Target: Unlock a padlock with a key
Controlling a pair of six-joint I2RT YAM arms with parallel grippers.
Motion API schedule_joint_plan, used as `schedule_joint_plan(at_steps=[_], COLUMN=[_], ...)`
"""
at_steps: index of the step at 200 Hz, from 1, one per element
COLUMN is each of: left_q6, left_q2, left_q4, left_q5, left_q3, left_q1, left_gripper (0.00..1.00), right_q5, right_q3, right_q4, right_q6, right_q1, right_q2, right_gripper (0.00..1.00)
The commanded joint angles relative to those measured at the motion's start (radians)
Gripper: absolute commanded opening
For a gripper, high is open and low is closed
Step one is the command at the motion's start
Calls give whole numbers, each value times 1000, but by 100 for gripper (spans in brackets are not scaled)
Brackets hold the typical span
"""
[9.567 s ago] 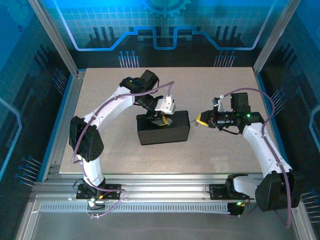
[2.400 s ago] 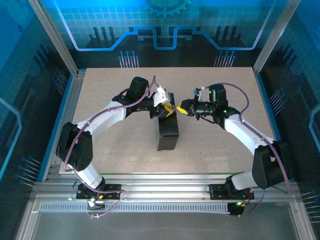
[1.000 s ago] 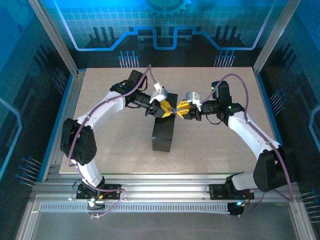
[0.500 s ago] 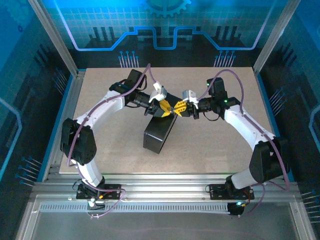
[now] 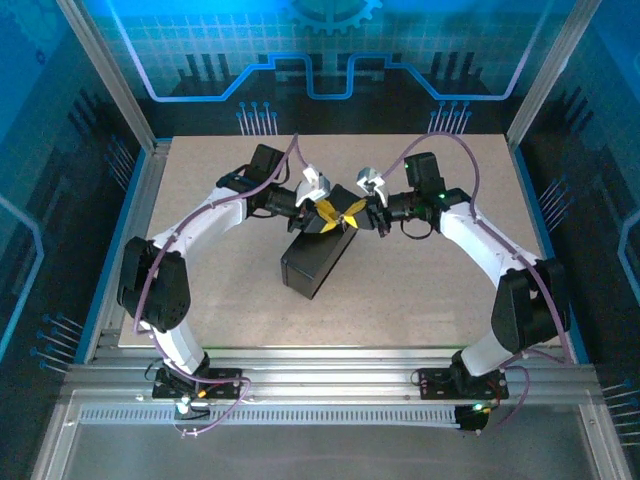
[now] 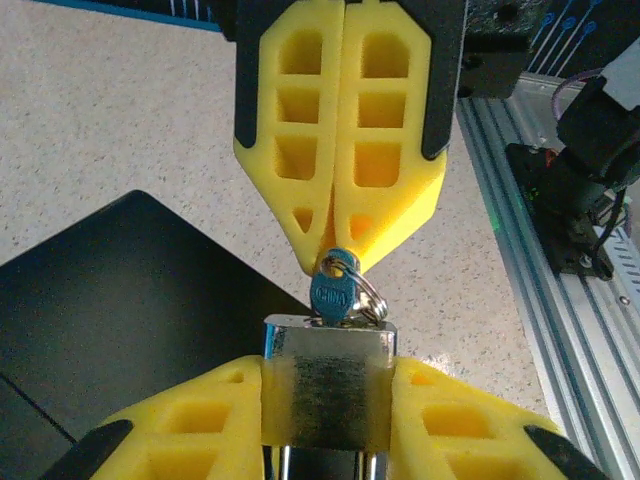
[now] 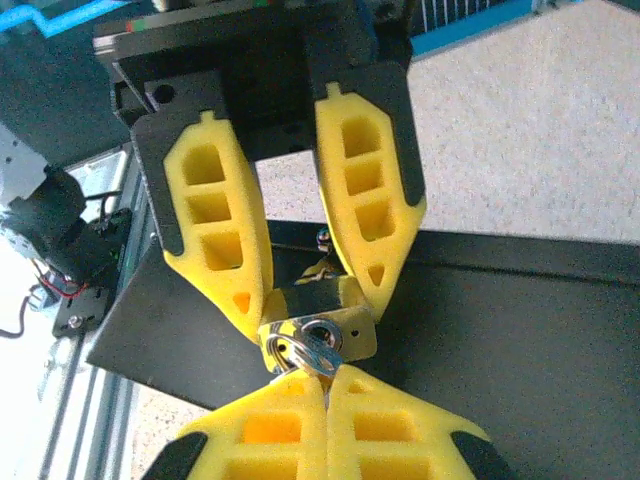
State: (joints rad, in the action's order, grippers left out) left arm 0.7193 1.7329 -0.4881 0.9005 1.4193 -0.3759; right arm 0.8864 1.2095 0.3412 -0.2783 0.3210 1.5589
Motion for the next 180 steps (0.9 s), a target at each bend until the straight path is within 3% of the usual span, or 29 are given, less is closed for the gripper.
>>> schedule_joint_plan(at_steps=[1, 53, 77, 113, 120, 153, 180], left_q6=[-23, -28, -19, 9, 19, 61, 69], left_q2=[-48, -58, -71, -75, -71, -51, -39], left_q4=[173, 202, 194, 129, 112, 11, -15], left_q5=[14, -37, -48, -21, -14, 49, 75], left_q3=[20, 2, -12, 1, 8, 48, 65], left_q1=[-24, -29, -30, -28, -27, -21, -20], left_gripper=[7, 7, 7, 6, 6, 6, 5], right_q5=[63, 55, 17, -24, -25, -41, -12], right_q3=[14, 60, 51, 79, 94, 188, 248], right_q4=[-85, -104, -59, 33, 73, 324, 434], right_q6=[385, 1055, 1176, 1155, 1126, 834, 550], right_q1=[93, 95, 92, 68, 60, 10, -7], right_q2=[18, 116, 98, 28, 24, 35, 52], right_gripper=[0, 0, 0, 0, 4, 19, 21])
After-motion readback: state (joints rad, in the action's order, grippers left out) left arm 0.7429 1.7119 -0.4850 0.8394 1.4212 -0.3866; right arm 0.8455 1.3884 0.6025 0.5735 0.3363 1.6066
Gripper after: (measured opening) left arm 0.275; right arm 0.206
